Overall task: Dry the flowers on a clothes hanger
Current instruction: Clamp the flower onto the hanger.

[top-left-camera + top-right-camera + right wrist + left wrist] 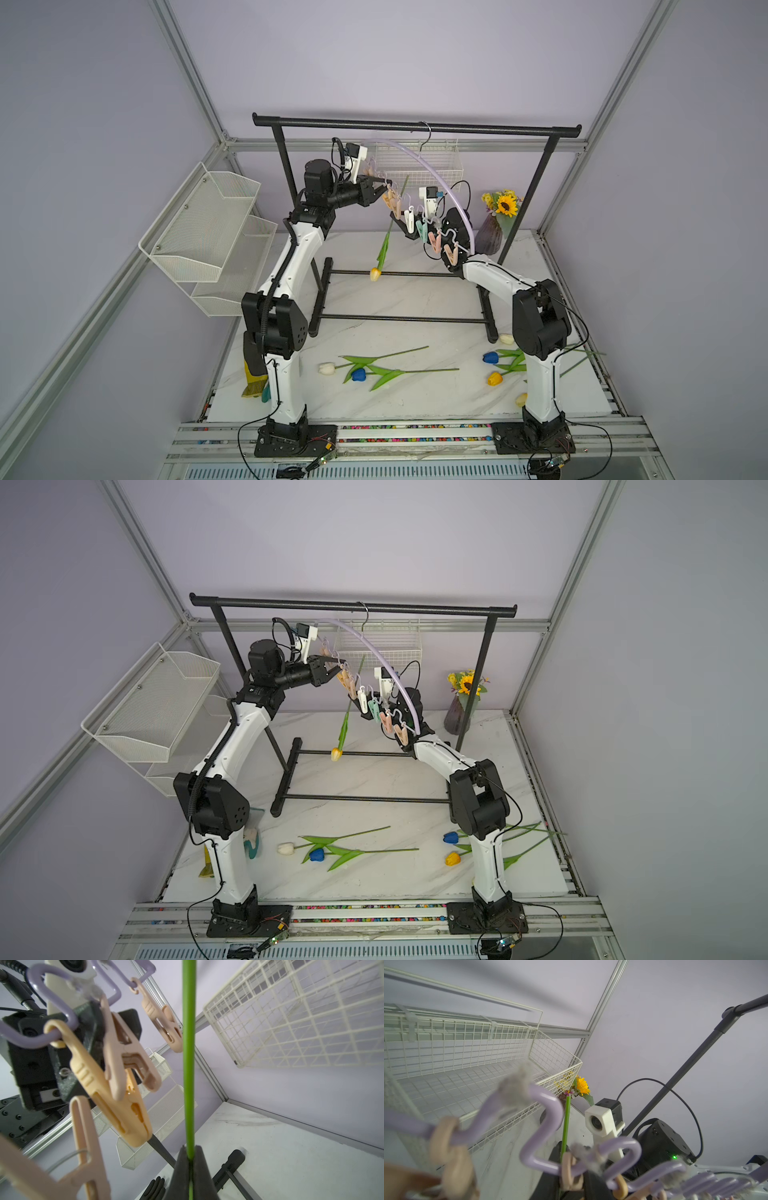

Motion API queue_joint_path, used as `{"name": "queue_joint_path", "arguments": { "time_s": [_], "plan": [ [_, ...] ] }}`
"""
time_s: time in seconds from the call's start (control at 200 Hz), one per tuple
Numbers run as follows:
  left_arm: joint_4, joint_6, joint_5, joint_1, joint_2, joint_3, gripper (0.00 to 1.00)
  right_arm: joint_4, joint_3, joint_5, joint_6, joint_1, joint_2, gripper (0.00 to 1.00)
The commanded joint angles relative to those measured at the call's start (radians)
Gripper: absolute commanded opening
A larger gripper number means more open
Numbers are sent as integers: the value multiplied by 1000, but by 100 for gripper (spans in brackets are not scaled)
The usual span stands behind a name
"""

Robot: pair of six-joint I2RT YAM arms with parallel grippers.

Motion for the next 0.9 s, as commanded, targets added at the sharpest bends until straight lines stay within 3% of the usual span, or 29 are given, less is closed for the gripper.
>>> {"name": "queue_joint_path", "arguments": {
  "time_s": [0.0,0.895],
  "plan": [
    [31,10,24,-4,-32,-7,11,41,0,-43,-8,8,-40,0],
    [26,27,46,-5,-7,-11,10,11,22,-121,1,16,-67,0]
  ]
}}
